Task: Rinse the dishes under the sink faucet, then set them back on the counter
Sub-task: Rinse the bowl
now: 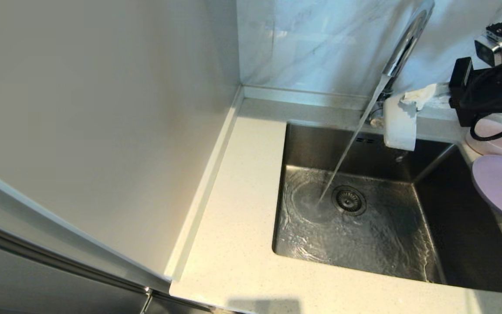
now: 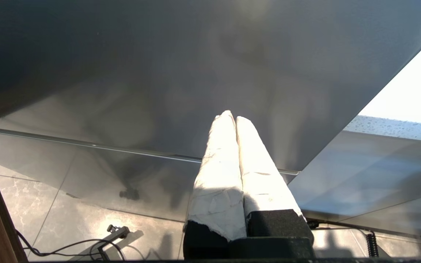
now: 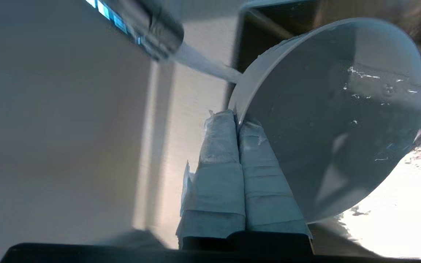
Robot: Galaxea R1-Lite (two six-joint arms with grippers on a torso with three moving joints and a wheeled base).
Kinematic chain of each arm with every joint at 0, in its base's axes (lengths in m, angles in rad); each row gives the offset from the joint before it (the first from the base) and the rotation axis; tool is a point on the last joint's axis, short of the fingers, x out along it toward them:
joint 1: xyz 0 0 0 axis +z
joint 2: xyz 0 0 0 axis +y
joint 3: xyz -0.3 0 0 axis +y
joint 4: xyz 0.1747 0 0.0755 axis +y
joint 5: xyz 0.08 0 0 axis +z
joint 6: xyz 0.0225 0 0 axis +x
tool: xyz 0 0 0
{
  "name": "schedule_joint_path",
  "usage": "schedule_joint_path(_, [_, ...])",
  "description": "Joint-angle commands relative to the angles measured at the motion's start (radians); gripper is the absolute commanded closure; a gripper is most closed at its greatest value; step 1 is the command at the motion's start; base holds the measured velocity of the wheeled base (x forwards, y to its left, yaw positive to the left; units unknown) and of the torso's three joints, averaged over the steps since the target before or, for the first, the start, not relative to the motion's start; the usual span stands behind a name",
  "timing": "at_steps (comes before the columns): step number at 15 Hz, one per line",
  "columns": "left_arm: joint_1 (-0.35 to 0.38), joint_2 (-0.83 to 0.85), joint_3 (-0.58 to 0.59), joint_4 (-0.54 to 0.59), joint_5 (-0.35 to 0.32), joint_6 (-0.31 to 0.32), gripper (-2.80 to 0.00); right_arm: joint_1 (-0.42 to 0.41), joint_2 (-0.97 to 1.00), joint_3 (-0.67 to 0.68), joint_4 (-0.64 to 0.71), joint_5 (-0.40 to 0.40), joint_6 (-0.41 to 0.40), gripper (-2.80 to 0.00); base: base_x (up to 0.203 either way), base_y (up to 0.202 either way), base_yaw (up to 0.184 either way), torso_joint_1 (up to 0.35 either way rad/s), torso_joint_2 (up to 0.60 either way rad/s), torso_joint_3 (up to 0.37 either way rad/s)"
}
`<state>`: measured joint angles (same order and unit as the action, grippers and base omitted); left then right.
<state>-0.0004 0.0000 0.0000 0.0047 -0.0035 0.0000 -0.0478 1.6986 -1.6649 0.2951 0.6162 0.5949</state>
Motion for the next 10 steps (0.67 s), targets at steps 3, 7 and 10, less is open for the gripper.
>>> schedule_joint_path(3, [0.0, 0.0, 0.0, 0.0, 0.0, 0.0, 0.0, -0.078, 0.032, 0.044, -0.013, 0.088, 0.315, 0.0, 0.0, 0.0, 0.0, 0.0, 0.0, 0.0])
schedule_joint_path(7, [0.0, 0.0, 0.0, 0.0, 0.0, 0.0, 0.0, -0.104, 0.07, 0.093, -0.013, 0.092, 0.334, 0.0, 0.0, 0.0, 0.0, 0.0, 0.0, 0.0])
schedule_joint_path(10, [0.0, 0.0, 0.0, 0.0, 0.0, 0.0, 0.0, -0.104, 0.093, 0.065, -0.025, 0.13, 0.426, 0.0, 0.0, 0.0, 0.0, 0.0, 0.0, 0.0])
